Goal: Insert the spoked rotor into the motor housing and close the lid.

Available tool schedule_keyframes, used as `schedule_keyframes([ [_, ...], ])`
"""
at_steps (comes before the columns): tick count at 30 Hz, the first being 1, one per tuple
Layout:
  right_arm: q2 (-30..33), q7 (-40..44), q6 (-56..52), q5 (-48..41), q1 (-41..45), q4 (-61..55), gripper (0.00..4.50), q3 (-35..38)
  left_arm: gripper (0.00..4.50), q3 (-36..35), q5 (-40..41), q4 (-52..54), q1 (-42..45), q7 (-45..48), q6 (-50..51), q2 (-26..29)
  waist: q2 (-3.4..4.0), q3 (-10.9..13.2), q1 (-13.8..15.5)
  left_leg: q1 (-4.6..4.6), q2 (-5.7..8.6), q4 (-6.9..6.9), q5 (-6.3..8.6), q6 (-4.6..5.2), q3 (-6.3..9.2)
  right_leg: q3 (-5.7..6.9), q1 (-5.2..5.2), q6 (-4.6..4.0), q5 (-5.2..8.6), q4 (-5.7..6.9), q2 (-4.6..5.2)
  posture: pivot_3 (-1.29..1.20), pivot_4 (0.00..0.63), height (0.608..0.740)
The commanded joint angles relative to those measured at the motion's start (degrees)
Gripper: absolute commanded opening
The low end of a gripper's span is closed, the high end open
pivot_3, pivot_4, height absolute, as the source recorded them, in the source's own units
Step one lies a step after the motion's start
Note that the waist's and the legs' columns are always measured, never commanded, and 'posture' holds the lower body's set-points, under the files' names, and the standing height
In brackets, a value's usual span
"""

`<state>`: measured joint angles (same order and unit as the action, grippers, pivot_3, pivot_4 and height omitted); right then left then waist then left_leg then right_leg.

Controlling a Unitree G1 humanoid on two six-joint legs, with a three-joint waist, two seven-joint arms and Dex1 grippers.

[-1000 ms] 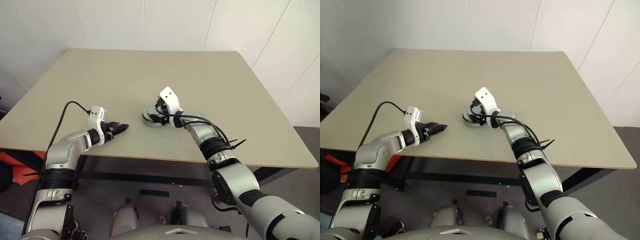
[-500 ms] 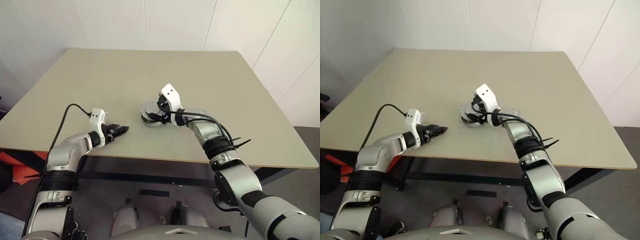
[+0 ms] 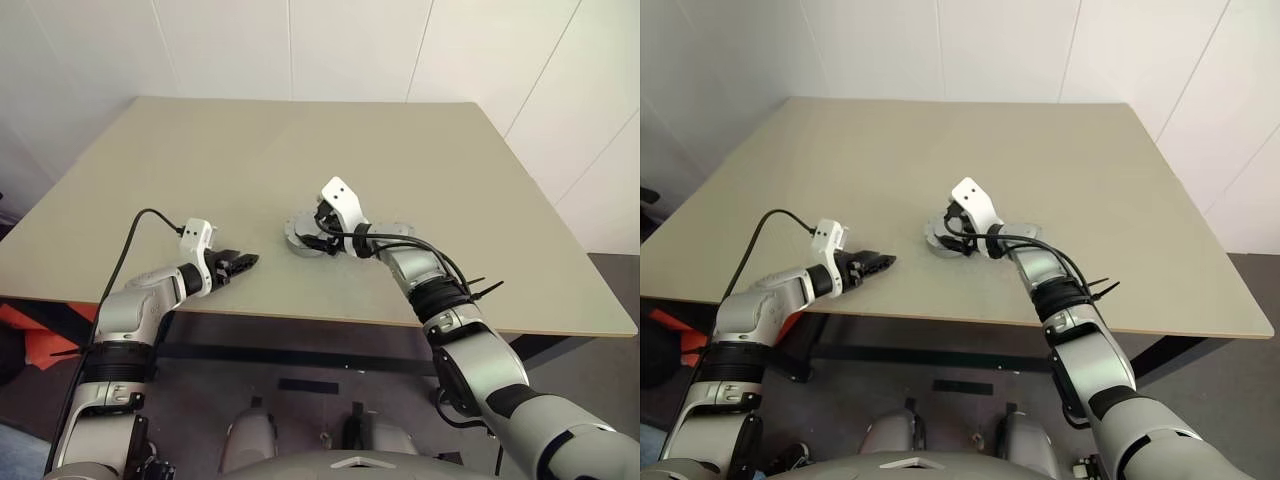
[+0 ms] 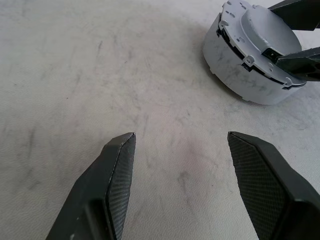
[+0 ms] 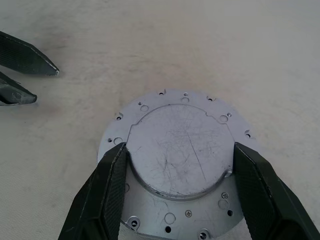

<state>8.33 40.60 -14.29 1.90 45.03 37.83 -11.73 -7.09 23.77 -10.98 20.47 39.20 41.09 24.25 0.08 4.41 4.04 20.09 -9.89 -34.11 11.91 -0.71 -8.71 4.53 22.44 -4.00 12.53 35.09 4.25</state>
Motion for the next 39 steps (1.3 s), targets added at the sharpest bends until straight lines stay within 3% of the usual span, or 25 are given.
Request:
schedule_keyframes([
  [1, 0.4, 0.7, 0.4, 0.4, 0.4, -0.7, 3.14, -0.6, 3.06, -0.2, 0.2, 1.0, 0.7, 0.0, -1.0, 0.2, 0.0, 0.0, 0.0, 0.0, 0.0, 0.0, 0.0, 0.0, 0.0, 0.0, 0.0, 0.0, 0.0, 0.0, 0.0, 0.0, 0.0, 0.74],
  [16, 2.3, 4.2, -1.0, -1.2, -0.3, -2.4, 3.14, -0.1, 3.06, 0.1, 0.1, 1.0, 0.6, 0.0, -1.3, 0.1, 0.0, 0.0, 0.1, 0.01, 0.01, -0.01, 0.01, 0.02, 0.0, 0.0, -0.03, 0.0, 0.0, -0.01, 0.0, 0.0, 0.0, 0.74],
  [25, 0.5, 5.1, -4.2, -6.5, 0.8, -4.5, 3.14, 3.8, 3.06, 0.3, 0.0, 1.1, 0.4, 0.0, -1.3, 0.0, 0.0, 0.0, 0.0, 0.01, 0.0, -0.02, 0.01, 0.02, 0.0, 0.0, -0.02, 0.0, 0.0, -0.01, 0.0, 0.0, 0.0, 0.74],
  [39, 1.7, 3.9, -0.1, -1.7, -0.1, -2.0, 3.14, 0.3, 3.06, 0.2, -0.3, 0.9, 0.4, 0.0, -1.7, 0.2, 0.0, 0.0, 0.1, 0.01, 0.0, -0.03, 0.0, 0.01, 0.0, 0.0, -0.02, 0.0, 0.0, 0.0, 0.0, 0.0, 0.0, 0.74],
])
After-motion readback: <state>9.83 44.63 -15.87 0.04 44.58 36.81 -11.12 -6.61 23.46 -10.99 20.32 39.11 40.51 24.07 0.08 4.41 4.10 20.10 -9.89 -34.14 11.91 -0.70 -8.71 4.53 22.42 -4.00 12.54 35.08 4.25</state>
